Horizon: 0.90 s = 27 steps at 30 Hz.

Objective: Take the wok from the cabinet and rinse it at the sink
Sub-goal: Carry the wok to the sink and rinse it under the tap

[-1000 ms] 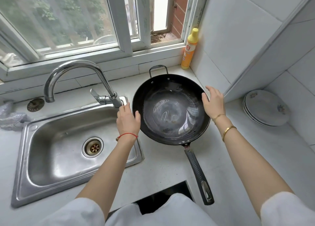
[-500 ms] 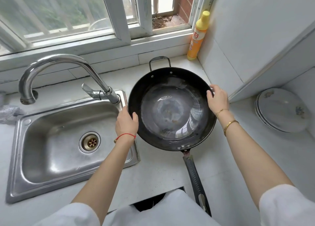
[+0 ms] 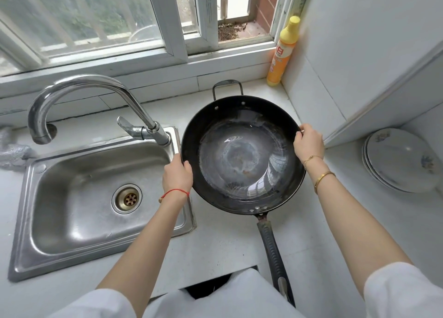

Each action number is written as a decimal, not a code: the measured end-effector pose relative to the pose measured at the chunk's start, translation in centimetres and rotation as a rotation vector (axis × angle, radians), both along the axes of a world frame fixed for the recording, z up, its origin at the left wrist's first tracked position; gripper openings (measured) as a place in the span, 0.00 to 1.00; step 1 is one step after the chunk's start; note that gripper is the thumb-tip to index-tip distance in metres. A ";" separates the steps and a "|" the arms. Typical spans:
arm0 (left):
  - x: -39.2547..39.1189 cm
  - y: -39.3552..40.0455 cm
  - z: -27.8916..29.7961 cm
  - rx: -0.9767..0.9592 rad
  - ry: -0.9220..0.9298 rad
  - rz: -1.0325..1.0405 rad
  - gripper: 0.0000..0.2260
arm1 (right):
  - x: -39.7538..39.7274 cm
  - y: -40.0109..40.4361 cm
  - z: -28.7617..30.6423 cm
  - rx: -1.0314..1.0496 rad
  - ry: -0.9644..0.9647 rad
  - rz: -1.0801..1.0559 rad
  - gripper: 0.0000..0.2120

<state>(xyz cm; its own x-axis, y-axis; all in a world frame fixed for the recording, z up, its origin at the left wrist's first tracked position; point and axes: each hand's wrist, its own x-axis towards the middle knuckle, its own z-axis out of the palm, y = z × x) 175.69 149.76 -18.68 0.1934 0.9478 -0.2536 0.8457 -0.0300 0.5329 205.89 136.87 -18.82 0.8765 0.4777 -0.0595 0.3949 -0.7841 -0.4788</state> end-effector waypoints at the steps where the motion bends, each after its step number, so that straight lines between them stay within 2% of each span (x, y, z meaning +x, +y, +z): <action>1: 0.0 0.0 0.1 -0.005 0.001 -0.008 0.10 | -0.1 0.0 0.1 -0.003 -0.007 -0.001 0.12; 15: -0.5 -0.2 2.1 0.005 0.016 0.013 0.10 | -1.6 0.3 1.8 -0.030 -0.065 0.010 0.07; 25: -4.4 -2.1 3.4 0.046 -0.037 0.053 0.09 | -4.5 -0.3 3.4 0.006 -0.072 0.060 0.05; 27: -5.8 -2.9 3.5 0.060 -0.041 0.066 0.06 | -5.7 -0.7 3.7 0.013 -0.068 0.073 0.09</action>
<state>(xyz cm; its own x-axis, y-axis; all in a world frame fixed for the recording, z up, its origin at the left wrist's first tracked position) 169.91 146.85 -15.15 0.1395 0.9721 -0.1887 0.8242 -0.0083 0.5663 200.18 136.18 -15.12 0.8412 0.5407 0.0059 0.4828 -0.7461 -0.4585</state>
